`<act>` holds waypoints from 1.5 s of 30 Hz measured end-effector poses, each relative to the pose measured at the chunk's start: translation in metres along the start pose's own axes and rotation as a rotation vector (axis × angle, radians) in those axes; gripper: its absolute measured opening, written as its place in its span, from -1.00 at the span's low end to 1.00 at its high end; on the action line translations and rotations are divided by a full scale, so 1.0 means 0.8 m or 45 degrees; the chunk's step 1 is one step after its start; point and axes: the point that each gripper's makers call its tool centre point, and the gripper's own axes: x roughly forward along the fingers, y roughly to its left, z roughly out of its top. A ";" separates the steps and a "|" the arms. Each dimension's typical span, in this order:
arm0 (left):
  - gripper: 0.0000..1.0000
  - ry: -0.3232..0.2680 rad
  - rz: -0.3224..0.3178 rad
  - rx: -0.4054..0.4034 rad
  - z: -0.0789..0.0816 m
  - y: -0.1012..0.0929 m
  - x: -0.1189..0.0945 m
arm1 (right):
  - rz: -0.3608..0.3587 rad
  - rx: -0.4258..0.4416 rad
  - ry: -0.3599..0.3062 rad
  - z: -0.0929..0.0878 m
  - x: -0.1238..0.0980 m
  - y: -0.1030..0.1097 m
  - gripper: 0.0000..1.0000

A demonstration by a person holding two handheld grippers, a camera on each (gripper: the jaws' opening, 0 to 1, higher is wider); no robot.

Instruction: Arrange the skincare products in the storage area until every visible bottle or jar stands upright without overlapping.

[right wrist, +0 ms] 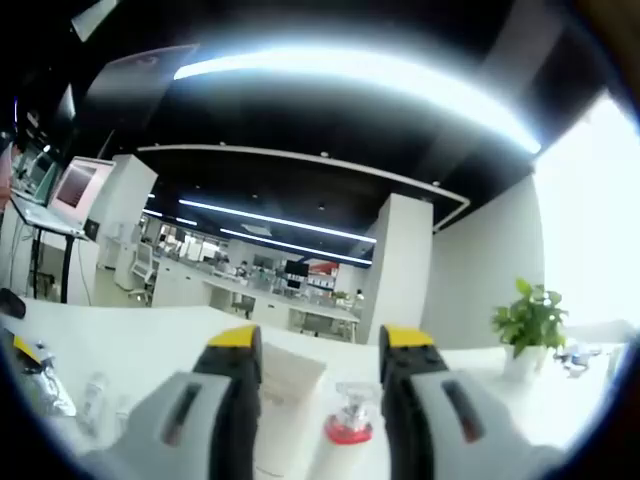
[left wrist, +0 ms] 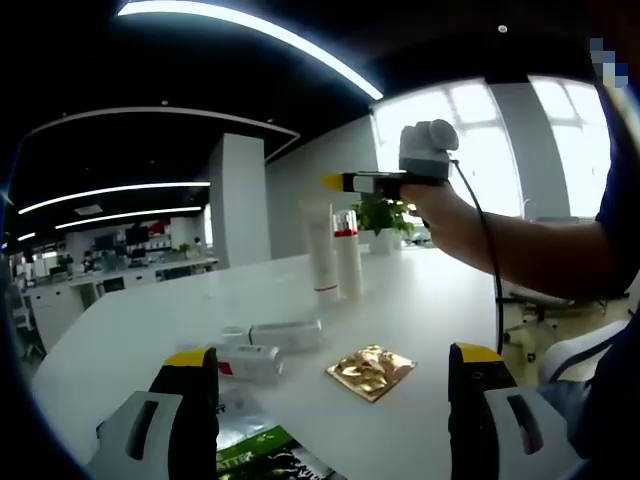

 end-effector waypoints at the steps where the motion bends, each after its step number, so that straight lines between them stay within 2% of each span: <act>1: 0.95 -0.001 0.000 0.000 0.001 -0.001 0.000 | -0.003 -0.002 0.006 -0.002 -0.004 -0.001 -0.06; 15: 0.96 -0.006 0.011 0.004 0.013 -0.008 -0.010 | 0.005 0.072 0.134 -0.050 -0.056 0.003 -0.02; 24: 0.99 -0.001 0.019 -0.008 0.014 -0.011 -0.015 | 0.056 0.130 0.250 -0.093 -0.088 0.020 0.10; 30: 0.99 0.003 0.023 -0.005 0.013 -0.013 -0.019 | 0.068 0.174 0.294 -0.109 -0.098 0.024 0.37; 37: 0.99 0.011 0.022 -0.001 0.014 -0.015 -0.020 | 0.073 0.221 0.333 -0.123 -0.101 0.024 0.80; 42: 0.99 0.019 0.018 0.007 0.014 -0.017 -0.019 | 0.077 0.250 0.349 -0.134 -0.104 0.026 0.98; 45: 0.99 0.024 0.019 0.010 0.015 -0.017 -0.018 | 0.084 0.277 0.349 -0.138 -0.104 0.026 0.99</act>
